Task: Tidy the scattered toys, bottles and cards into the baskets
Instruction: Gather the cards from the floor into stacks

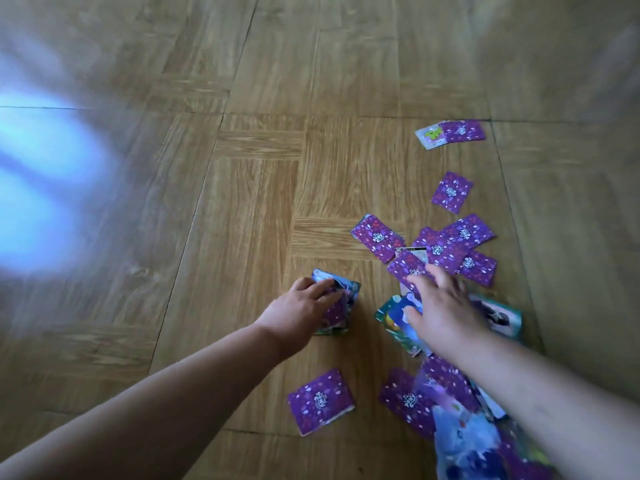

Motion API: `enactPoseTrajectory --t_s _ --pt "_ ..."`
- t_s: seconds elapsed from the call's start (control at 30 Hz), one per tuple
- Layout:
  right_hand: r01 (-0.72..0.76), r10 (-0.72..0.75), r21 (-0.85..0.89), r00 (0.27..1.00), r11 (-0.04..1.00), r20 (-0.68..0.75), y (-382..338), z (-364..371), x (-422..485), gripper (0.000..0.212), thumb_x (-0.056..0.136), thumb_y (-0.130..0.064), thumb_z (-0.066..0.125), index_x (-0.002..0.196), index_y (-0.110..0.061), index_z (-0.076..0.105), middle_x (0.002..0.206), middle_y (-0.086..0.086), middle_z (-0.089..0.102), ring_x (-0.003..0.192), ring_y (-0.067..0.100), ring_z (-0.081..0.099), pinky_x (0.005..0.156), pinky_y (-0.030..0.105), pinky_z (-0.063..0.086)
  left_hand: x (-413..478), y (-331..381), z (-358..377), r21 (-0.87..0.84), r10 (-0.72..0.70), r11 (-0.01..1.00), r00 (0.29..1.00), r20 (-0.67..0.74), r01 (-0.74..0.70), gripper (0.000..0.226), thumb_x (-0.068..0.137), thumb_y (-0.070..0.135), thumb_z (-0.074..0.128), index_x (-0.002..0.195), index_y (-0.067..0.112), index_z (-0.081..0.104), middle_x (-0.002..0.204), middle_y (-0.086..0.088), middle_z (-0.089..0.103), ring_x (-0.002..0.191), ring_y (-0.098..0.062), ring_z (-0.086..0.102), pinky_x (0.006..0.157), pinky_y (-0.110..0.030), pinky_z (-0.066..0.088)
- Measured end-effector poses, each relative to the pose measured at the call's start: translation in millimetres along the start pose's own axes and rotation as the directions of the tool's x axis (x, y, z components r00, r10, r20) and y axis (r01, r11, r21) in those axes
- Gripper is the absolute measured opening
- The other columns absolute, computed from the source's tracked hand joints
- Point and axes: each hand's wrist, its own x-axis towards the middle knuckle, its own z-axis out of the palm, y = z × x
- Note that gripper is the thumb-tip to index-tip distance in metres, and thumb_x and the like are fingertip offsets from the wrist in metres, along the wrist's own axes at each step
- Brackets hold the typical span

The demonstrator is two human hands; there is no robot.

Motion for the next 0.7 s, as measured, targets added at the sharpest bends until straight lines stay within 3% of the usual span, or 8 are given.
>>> enactPoseTrajectory --t_s 0.07,0.13,0.3,0.43,0.53,0.6,0.63,0.7 --pt "-0.055 0.055 0.014 0.998 0.998 0.011 17 -7 6 0.054 0.093 -0.036 0.053 0.143 -0.026 0.037 0.157 0.006 0.016 0.138 0.033 0.024 0.112 0.037 0.027 23 22 -5 0.031 0.103 0.994 0.993 0.065 -0.105 0.059 0.101 0.02 0.047 0.153 0.034 0.024 0.161 0.004 0.018 0.143 -0.023 0.024 0.107 -0.038 0.042" --pt "-0.087 0.086 0.028 0.996 0.996 0.023 30 -17 16 0.056 0.092 -0.037 0.055 0.144 -0.026 0.036 0.158 0.006 0.014 0.139 0.035 0.022 0.113 0.04 0.028 48 34 -20 0.017 0.104 0.994 0.994 0.04 -0.104 0.059 0.1 0.021 0.05 0.153 0.031 0.026 0.163 -0.001 0.012 0.146 -0.025 0.021 0.111 -0.041 0.037" --pt "-0.061 0.061 0.003 0.997 0.998 -0.046 49 -48 62 0.062 0.091 -0.04 0.056 0.147 -0.021 0.033 0.159 0.01 0.015 0.14 0.036 0.024 0.115 0.038 0.021 106 46 -67 -0.01 -0.18 0.984 0.984 -0.003 0.18 0.074 0.093 0.037 0.061 0.154 0.02 0.022 0.163 -0.011 0.007 0.148 -0.031 0.014 0.118 -0.04 0.023" --pt "-0.042 0.043 0.041 0.999 0.998 -0.011 59 -56 104 0.071 0.09 -0.046 0.055 0.15 -0.022 0.026 0.161 0.005 0.006 0.144 0.035 0.015 0.118 0.041 0.018 141 46 -73 0.071 -0.347 0.937 0.937 0.051 0.343 0.088 0.084 0.062 0.059 0.15 0.014 0.027 0.16 -0.02 0.01 0.149 -0.034 0.01 0.118 -0.049 0.017" --pt "-0.045 0.043 0.032 0.997 0.998 0.06 62 -54 123 0.078 0.09 -0.054 0.051 0.153 -0.028 0.013 0.162 -0.003 -0.005 0.148 0.031 -0.004 0.119 0.046 0.015 144 31 -69 0.119 -0.489 0.869 0.87 0.06 0.48 0.099 0.076 0.08 0.049 0.146 0.012 0.032 0.15 -0.023 0.028 0.143 -0.037 0.023 0.117 -0.05 0.019" --pt "-0.031 0.035 -0.035 0.994 0.999 0.1 68 -54 132 0.08 0.09 -0.06 0.046 0.153 -0.031 0.008 0.162 -0.008 -0.009 0.148 0.026 -0.012 0.116 0.053 0.013 147 29 -68 0.142 -0.489 0.866 0.871 0.039 0.48 0.096 0.078 0.082 0.04 0.142 0.011 0.038 0.143 -0.023 0.038 0.136 -0.037 0.034 0.114 -0.048 0.026" --pt "-0.013 0.02 -0.07 0.995 0.997 0.096 69 -53 130 0.078 0.089 -0.062 0.045 0.153 -0.031 0.011 0.162 -0.008 -0.005 0.148 0.025 -0.011 0.115 0.055 0.013 149 29 -68 0.147 -0.48 0.871 0.876 0.047 0.47 0.093 0.081 0.081 0.037 0.141 0.01 0.039 0.141 -0.023 0.04 0.134 -0.037 0.036 0.111 -0.047 0.03" --pt "0.069 -0.069 -0.087 0.998 0.994 -0.006 69 -44 121 0.067 0.088 -0.064 0.044 0.145 -0.029 0.035 0.159 -0.005 0.019 0.148 0.022 0.001 0.112 0.054 0.019 150 30 -72 0.145 -0.468 0.879 0.88 0.081 0.454 0.089 0.084 0.078 0.032 0.138 0.008 0.042 0.136 -0.023 0.043 0.129 -0.037 0.041 0.105 -0.046 0.036"
